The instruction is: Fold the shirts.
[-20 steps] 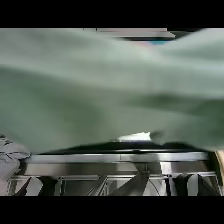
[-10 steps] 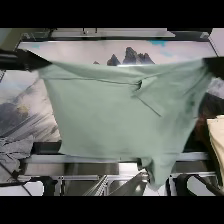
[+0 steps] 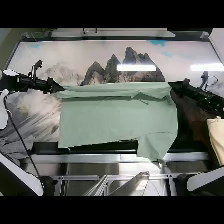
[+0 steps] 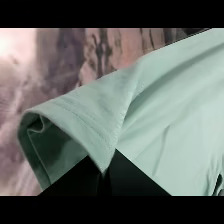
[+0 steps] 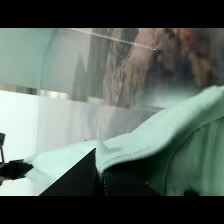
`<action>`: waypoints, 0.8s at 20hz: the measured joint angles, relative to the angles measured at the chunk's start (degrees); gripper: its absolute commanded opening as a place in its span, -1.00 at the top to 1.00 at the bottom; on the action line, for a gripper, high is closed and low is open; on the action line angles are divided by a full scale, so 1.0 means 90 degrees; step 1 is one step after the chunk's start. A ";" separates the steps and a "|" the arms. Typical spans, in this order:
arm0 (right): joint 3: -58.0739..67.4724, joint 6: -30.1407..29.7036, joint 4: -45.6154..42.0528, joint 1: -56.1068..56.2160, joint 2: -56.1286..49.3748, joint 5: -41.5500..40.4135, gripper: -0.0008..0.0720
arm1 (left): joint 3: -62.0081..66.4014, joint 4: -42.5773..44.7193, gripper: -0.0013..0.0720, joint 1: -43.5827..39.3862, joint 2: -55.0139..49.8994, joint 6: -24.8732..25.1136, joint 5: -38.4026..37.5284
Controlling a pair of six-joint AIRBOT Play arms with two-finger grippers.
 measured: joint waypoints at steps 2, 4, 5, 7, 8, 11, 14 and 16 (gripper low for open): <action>0.0359 0.0083 -0.0002 -0.0027 -0.0291 0.0104 0.92 | 0.0505 0.0036 0.90 0.0010 -0.0350 -0.0126 -0.0204; 0.0622 0.0202 -0.0124 -0.0087 -0.0427 0.0250 0.92 | 0.0840 0.0053 0.91 0.0000 -0.0546 -0.0236 -0.0408; 0.0721 0.0291 -0.0265 -0.0134 -0.0474 0.0352 0.92 | 0.0940 0.0063 0.93 0.0000 -0.0602 -0.0274 -0.0512; 0.0843 0.0510 -0.0651 -0.0236 -0.0522 0.0515 0.92 | 0.1022 0.0134 0.93 -0.0002 -0.0668 -0.0403 -0.0743; 0.0879 0.0610 -0.0916 -0.0282 -0.0539 0.0566 0.92 | 0.0986 0.0182 0.93 -0.0002 -0.0673 -0.0449 -0.0840; 0.0935 0.0855 -0.1647 -0.0333 -0.0563 0.0634 0.92 | 0.0687 0.0321 0.93 -0.0034 -0.0624 -0.0546 -0.0930; 0.0954 0.0911 -0.2013 -0.0330 -0.0576 0.0653 0.92 | 0.0454 0.0376 0.93 -0.0046 -0.0595 -0.0559 -0.0775; 0.0964 0.0945 -0.2144 -0.0321 -0.0576 0.0600 0.92 | 0.0391 0.0386 0.93 -0.0051 -0.0573 -0.0559 -0.0702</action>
